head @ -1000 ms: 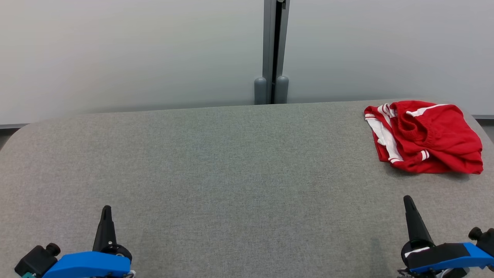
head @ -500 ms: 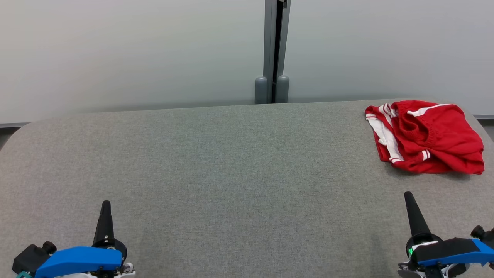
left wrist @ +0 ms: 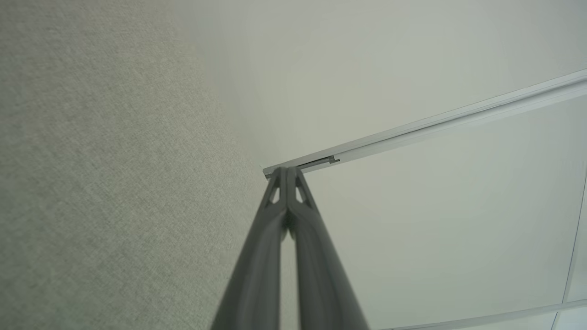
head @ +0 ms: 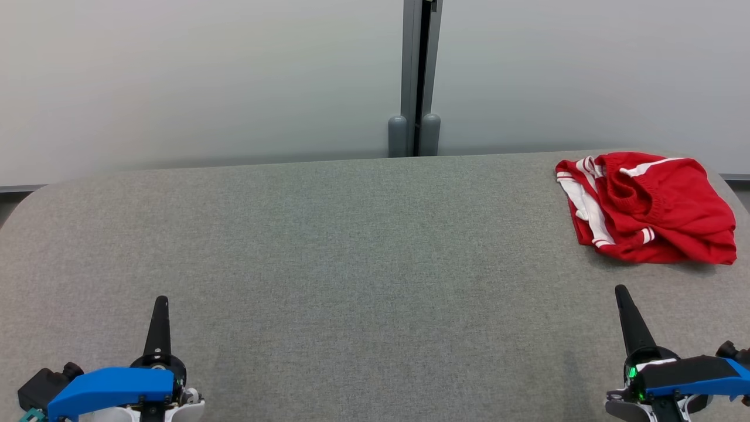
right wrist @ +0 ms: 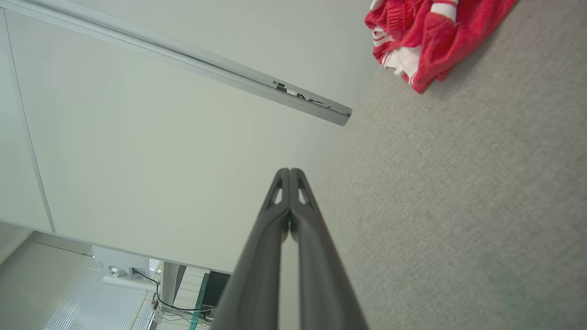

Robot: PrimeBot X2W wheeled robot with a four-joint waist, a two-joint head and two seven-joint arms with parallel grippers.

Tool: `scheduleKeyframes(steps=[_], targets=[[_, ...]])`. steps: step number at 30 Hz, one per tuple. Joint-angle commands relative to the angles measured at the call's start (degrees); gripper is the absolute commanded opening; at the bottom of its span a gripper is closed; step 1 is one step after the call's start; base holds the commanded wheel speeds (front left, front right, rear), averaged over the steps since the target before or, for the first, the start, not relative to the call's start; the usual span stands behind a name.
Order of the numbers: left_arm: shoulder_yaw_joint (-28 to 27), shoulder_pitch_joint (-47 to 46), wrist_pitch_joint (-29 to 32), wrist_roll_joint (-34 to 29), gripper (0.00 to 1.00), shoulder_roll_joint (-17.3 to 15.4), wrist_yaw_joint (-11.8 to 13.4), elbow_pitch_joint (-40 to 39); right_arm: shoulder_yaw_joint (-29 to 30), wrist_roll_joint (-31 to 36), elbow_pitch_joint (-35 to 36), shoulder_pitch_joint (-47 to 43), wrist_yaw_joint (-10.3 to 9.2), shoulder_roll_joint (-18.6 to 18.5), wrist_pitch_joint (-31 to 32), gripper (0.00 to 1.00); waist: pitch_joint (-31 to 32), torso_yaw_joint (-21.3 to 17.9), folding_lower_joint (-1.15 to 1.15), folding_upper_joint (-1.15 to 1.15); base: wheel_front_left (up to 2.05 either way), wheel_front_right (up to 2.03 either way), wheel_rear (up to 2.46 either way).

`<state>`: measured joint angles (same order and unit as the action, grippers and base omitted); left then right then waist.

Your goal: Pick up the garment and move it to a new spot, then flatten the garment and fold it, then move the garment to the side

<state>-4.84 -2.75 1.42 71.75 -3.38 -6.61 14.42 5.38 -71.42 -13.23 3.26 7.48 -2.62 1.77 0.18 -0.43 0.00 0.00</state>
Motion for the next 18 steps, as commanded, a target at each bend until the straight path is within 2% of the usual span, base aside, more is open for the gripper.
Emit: scheduleKeyframes(steps=[1, 18], targets=[[-0.3, -1.4, 0.3, 1.2, 0.00, -0.1, -0.5, -0.6, 0.2, -1.5, 0.2, 1.2, 0.01, -0.4, 0.3, 0.00, 0.0, 0.0, 0.00, 0.00, 0.00, 0.00, 0.00], [-1.0, -2.5, 2.5, 9.5, 0.00, 0.2, -0.7, -0.6, 0.6, -9.8, -0.2, 2.1, 0.02, -0.4, 2.3, 0.00, -0.1, 0.2, 0.00, 0.00, 0.00, 0.00, 0.00]])
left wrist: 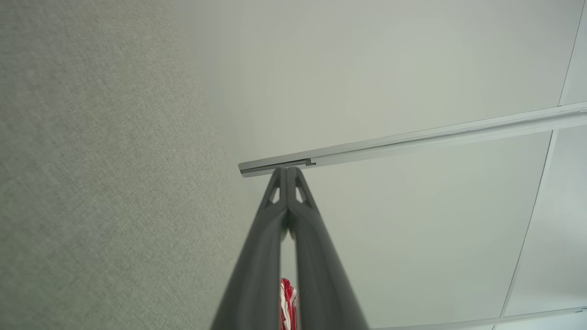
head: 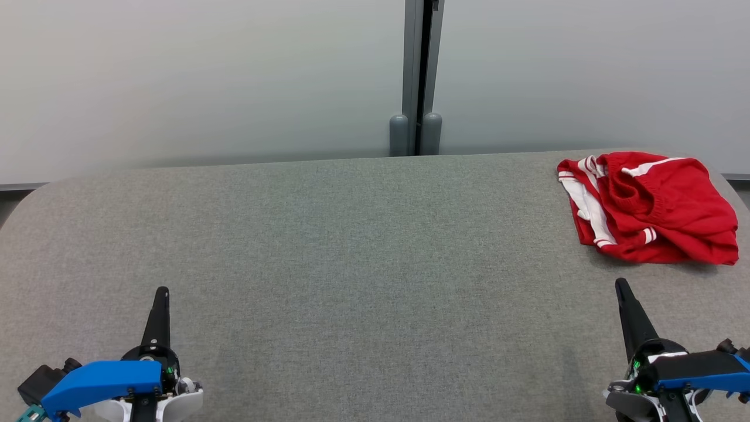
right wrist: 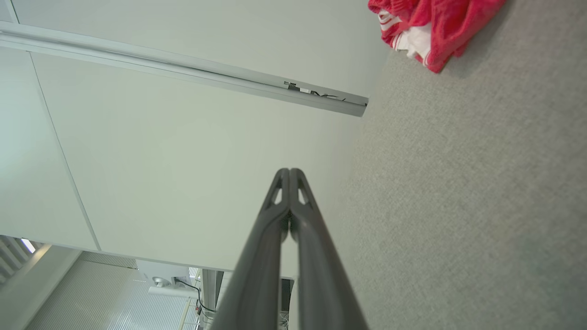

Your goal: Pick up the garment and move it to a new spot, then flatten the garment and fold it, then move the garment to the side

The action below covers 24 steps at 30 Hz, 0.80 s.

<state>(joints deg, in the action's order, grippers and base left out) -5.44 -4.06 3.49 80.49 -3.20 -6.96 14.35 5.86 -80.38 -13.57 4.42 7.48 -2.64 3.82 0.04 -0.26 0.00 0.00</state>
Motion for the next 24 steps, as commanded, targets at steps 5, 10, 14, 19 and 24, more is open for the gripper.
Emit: scheduleKeyframes(steps=[5, 10, 14, 19, 24], targets=[[-0.6, -1.3, 0.9, 2.6, 0.00, 0.1, -0.4, -0.5, 0.2, -2.7, 0.0, 1.2, 0.02, -0.4, 0.7, 0.00, 0.0, 0.0, 0.00, 0.00, 0.00, 0.00, 0.00], [-0.7, -1.7, 1.6, 5.6, 0.00, 0.2, -0.5, -0.5, 0.4, -5.7, -0.1, 1.4, 0.02, -0.4, 1.4, 0.00, -0.1, 0.1, 0.00, 0.00, 0.00, 0.00, 0.00], [-0.8, -2.0, 2.0, 7.2, 0.00, 0.2, -0.6, -0.5, 0.5, -7.4, -0.2, 1.7, 0.02, -0.4, 1.8, 0.00, -0.1, 0.1, 0.00, 0.00, 0.00, 0.00, 0.00], [-0.9, -2.3, 2.5, 8.8, 0.00, 0.3, -0.7, -0.4, 0.6, -9.0, -0.3, 1.8, 0.02, -0.4, 2.2, 0.00, -0.1, 0.2, 0.00, 0.00, 0.00, 0.00, 0.00], [-1.1, -2.3, 2.9, 10.8, 0.00, 0.4, -0.8, -0.4, 0.7, -10.9, -0.5, 2.0, 0.02, -0.5, 2.7, 0.00, -0.2, 0.2, 0.00, 0.00, 0.00, 0.00, 0.00]])
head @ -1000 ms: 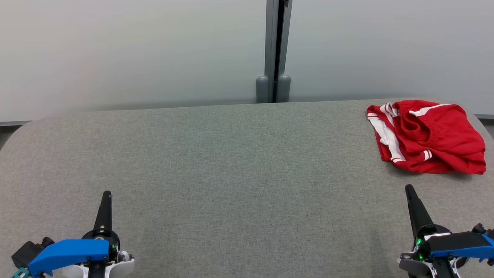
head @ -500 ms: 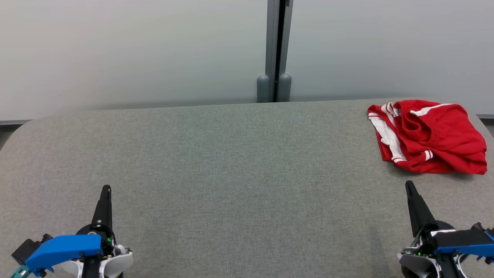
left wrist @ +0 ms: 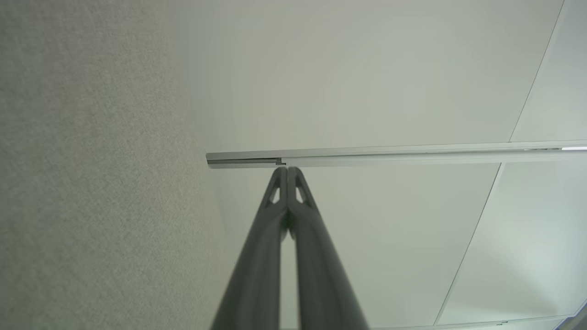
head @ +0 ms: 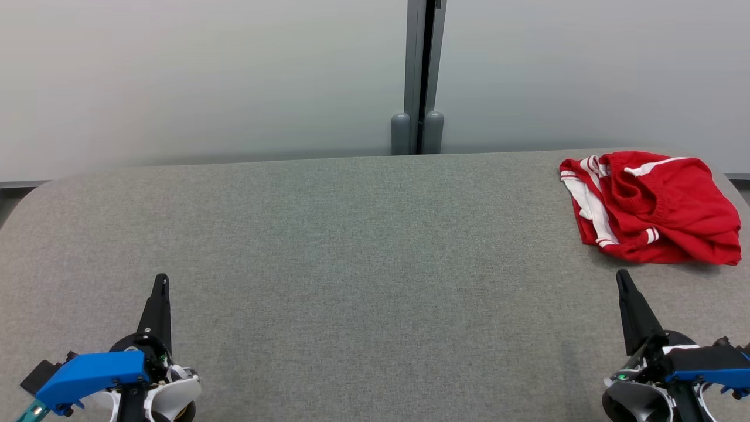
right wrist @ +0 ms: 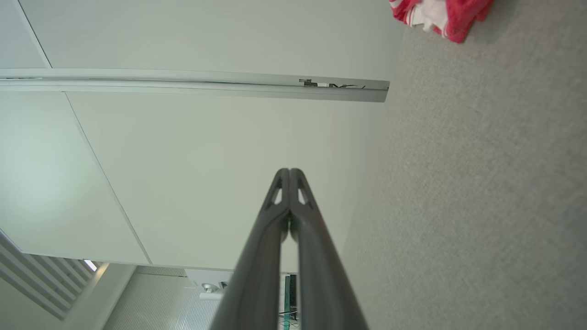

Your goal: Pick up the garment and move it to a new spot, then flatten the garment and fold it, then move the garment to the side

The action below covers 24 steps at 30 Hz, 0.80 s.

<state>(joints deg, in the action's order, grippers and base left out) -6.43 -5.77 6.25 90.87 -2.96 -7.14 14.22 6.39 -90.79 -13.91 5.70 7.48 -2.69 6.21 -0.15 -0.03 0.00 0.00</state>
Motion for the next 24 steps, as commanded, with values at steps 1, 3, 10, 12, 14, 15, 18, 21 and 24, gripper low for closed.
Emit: scheduleKeyframes(steps=[1, 3, 10, 12, 14, 15, 18, 21, 24], targets=[[-0.1, -0.7, 0.3, 0.8, 0.00, 0.1, -0.6, -0.3, 0.2, -0.9, -0.1, 0.8, 0.02, -0.4, 0.3, 0.00, 0.0, 0.0, 0.00, 0.00, 0.00, 0.00, 0.00], [-0.2, -0.9, 0.4, 1.6, 0.00, 0.1, -0.6, -0.3, 0.3, -1.7, -0.2, 0.9, 0.02, -0.4, 0.4, 0.00, 0.0, 0.0, 0.00, 0.00, 0.00, 0.00, 0.00], [-0.2, -0.8, 0.5, 1.6, 0.00, 0.2, -0.6, -0.3, 0.3, -1.7, -0.2, 0.9, 0.02, -0.4, 0.5, 0.00, 0.0, 0.0, 0.00, 0.00, 0.00, 0.00, 0.00], [-0.2, -0.8, 0.5, 1.6, 0.00, 0.2, -0.6, -0.3, 0.3, -1.7, -0.2, 0.9, 0.02, -0.4, 0.5, 0.00, 0.0, 0.0, 0.00, 0.00, 0.00, 0.00, 0.00], [-0.2, -0.8, 0.5, 1.6, 0.00, 0.2, -0.6, -0.3, 0.3, -1.7, -0.2, 0.9, 0.02, -0.4, 0.5, 0.00, 0.0, 0.0, 0.00, 0.00, 0.00, 0.00, 0.00], [-0.2, -0.8, 0.5, 1.6, 0.00, 0.1, -0.6, -0.3, 0.3, -1.7, -0.2, 0.9, 0.02, -0.4, 0.5, 0.00, 0.0, 0.0, 0.00, 0.00, 0.00, 0.00, 0.00], [-0.2, -0.8, 0.5, 1.6, 0.00, 0.1, -0.6, -0.3, 0.3, -1.7, -0.2, 0.9, 0.02, -0.4, 0.5, 0.00, 0.0, 0.0, 0.00, 0.00, 0.00, 0.00, 0.00], [-0.2, -0.8, 0.5, 1.6, 0.00, 0.1, -0.6, -0.3, 0.3, -1.7, -0.2, 0.9, 0.02, -0.4, 0.5, 0.00, 0.0, 0.0, 0.00, 0.00, 0.00, 0.00, 0.00], [-0.2, -0.8, 0.5, 1.6, 0.00, 0.1, -0.6, -0.3, 0.3, -1.6, -0.2, 0.9, 0.02, -0.4, 0.5, 0.00, 0.0, 0.0, 0.00, 0.00, 0.00, 0.00, 0.00]])
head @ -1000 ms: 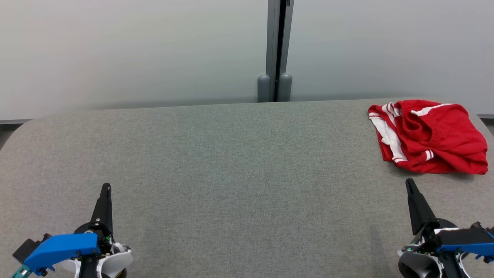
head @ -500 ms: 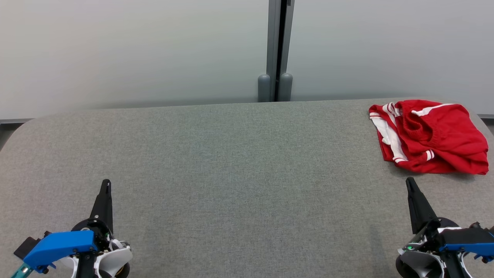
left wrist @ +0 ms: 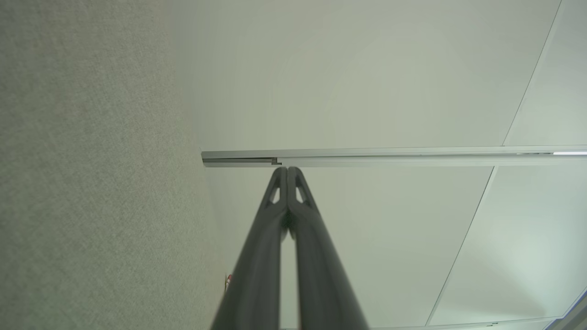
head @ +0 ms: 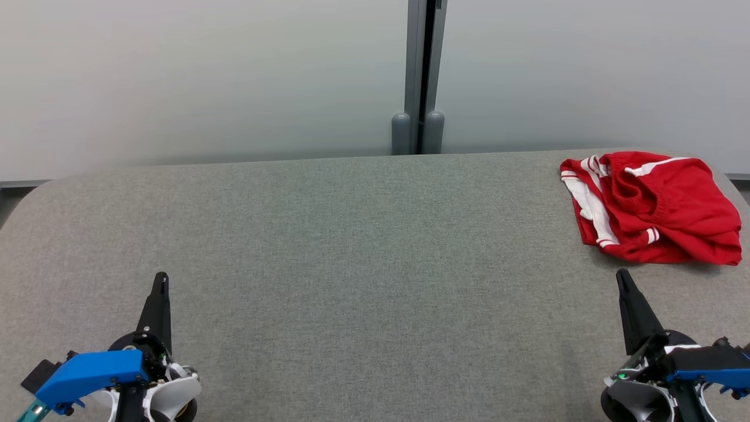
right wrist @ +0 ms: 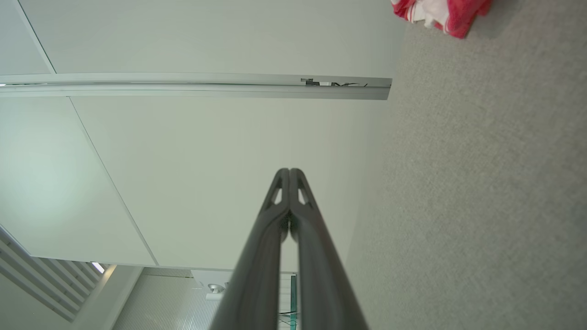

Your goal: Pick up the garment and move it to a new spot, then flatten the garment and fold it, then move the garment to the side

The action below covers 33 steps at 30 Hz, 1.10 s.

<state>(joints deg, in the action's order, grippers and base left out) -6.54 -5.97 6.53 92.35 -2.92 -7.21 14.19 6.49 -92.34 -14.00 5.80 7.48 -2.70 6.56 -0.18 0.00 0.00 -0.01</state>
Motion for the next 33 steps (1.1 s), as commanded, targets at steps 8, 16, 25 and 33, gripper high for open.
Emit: scheduleKeyframes(steps=[8, 16, 25, 33], targets=[[-0.1, -0.6, 0.2, 0.1, 0.00, 0.1, -0.5, -0.2, 0.2, -0.1, -0.1, 0.8, 0.02, -0.4, 0.2, 0.00, 0.0, 0.0, 0.00, 0.01, 0.00, 0.00, 0.00], [-0.1, -0.6, 0.2, 0.1, 0.00, 0.1, -0.5, -0.2, 0.2, -0.1, -0.1, 0.8, 0.02, -0.4, 0.2, 0.00, 0.0, 0.0, 0.00, 0.01, 0.00, 0.00, 0.00], [-0.1, -0.6, 0.2, 0.1, 0.00, 0.1, -0.5, -0.2, 0.2, -0.1, -0.1, 0.8, 0.02, -0.4, 0.2, 0.00, 0.0, 0.0, 0.00, 0.01, 0.00, 0.00, 0.00], [-0.1, -0.6, 0.2, 0.1, 0.00, 0.1, -0.5, -0.2, 0.2, -0.1, -0.1, 0.8, 0.02, -0.4, 0.2, 0.00, 0.0, 0.0, 0.00, 0.01, 0.00, 0.00, 0.00]])
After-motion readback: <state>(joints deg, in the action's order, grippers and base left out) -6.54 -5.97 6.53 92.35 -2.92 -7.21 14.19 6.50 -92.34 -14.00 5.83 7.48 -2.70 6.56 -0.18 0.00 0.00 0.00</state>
